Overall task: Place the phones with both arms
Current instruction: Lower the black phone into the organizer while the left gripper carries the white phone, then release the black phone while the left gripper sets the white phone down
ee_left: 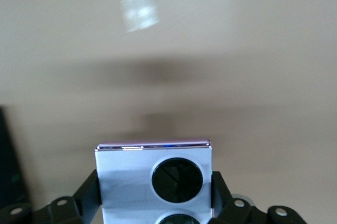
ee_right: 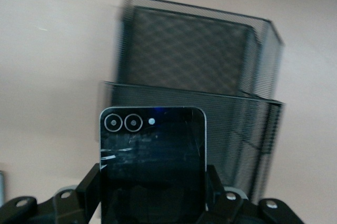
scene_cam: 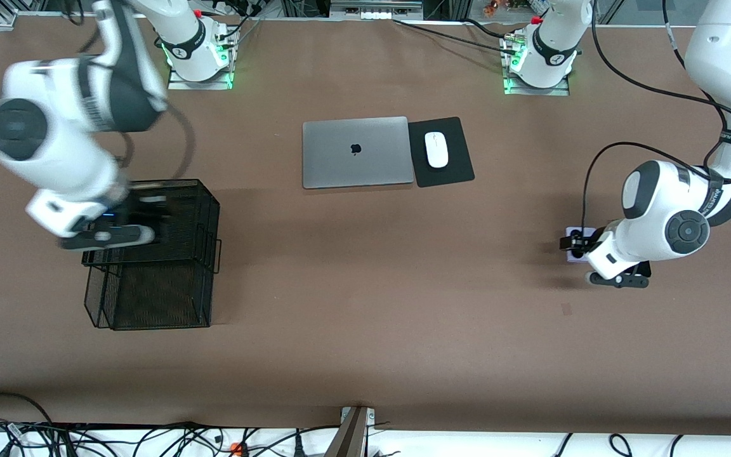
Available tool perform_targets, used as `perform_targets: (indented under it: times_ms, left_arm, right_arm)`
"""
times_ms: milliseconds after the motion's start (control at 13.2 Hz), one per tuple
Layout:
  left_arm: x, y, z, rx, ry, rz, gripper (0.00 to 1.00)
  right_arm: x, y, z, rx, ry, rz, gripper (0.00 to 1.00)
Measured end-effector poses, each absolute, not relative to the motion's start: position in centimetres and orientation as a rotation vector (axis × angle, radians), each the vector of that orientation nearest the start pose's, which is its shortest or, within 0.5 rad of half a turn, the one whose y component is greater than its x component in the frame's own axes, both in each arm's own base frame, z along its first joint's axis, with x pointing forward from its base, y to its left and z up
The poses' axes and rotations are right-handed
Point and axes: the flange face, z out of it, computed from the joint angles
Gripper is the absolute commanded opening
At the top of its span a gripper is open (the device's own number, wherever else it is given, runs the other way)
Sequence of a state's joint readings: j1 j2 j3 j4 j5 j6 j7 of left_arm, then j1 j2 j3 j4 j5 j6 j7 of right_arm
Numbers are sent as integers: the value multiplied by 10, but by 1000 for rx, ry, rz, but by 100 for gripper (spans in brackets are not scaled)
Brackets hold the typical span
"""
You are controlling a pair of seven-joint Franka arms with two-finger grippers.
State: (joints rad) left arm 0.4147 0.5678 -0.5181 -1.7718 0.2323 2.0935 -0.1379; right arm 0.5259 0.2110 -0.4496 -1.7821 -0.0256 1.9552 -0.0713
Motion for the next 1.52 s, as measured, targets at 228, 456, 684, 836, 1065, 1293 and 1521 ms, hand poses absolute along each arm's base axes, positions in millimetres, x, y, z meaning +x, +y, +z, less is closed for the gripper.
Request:
perform_targets:
  times_ms: [228,456,684,836,1065,1293,1521]
  left_arm:
    - [636,-125,276,-3274,75,290,25]
    - [610,-254,271,-3254,-94,346,25]
    - [582,-368,262,-3250,-234,369,25]
    - [578,-419,248,-3253,-264,337,25]
    - [576,-453,205,-3265,-261,199,28]
    - [568,-464,177,-3272,-291,199,58]
    - [569,-466,173,-3281,-316,189,100]
  right_arm:
    - [591,-8,395,-3227,-178,-24,1]
    - [577,-21,347,-3222,-121,1,1]
    - [577,-31,325,-3243,-98,46,10]
    - [578,-37,315,-3240,-61,66,84]
    - [585,-35,307,-3180,24,65,100]
    - [601,-27,330,-3160,16,125,100]
    - [620,-19,383,-3140,-9,152,100]
